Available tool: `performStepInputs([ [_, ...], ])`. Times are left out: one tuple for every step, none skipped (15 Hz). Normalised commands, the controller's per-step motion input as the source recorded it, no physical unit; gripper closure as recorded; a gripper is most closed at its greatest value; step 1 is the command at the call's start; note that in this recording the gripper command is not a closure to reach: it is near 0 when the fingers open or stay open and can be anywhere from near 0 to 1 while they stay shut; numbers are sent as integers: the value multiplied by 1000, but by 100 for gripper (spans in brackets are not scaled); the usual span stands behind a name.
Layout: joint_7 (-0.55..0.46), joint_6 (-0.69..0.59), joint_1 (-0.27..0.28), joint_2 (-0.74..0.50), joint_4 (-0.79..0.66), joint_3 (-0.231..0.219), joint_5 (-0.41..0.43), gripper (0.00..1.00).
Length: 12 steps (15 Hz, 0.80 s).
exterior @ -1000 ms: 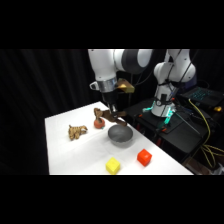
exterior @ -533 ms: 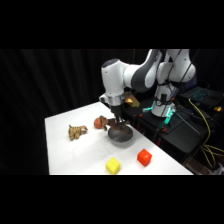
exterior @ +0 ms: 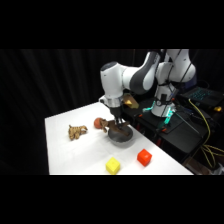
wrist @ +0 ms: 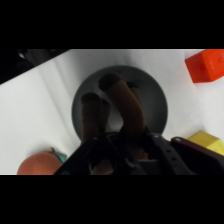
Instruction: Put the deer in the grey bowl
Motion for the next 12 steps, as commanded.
performStepInputs([
  [-149,-424,-49,-497,2,-18,80,0],
  [-145,-382,-49,-413,18,-5,70,0],
  [-132,-327,-47,-314,29,8,83,0],
  [-162,-277,-46,-227,41,18,112,0],
  [-166,-261,-52,-205,50,17,91,0],
  [-150,-275,-64,-221,64,10,57,0],
  [-138,-344,-86,-301,94,-9,-9,0],
  [-128,-437,-112,-393,135,-32,-79,0],
  [-105,-492,-128,-412,180,-44,-138,0],
  [-104,-514,-137,-392,225,-49,-155,0],
  [-139,-532,-142,-351,280,-56,-127,0],
  [-149,-509,-137,-287,312,-51,-112,0],
])
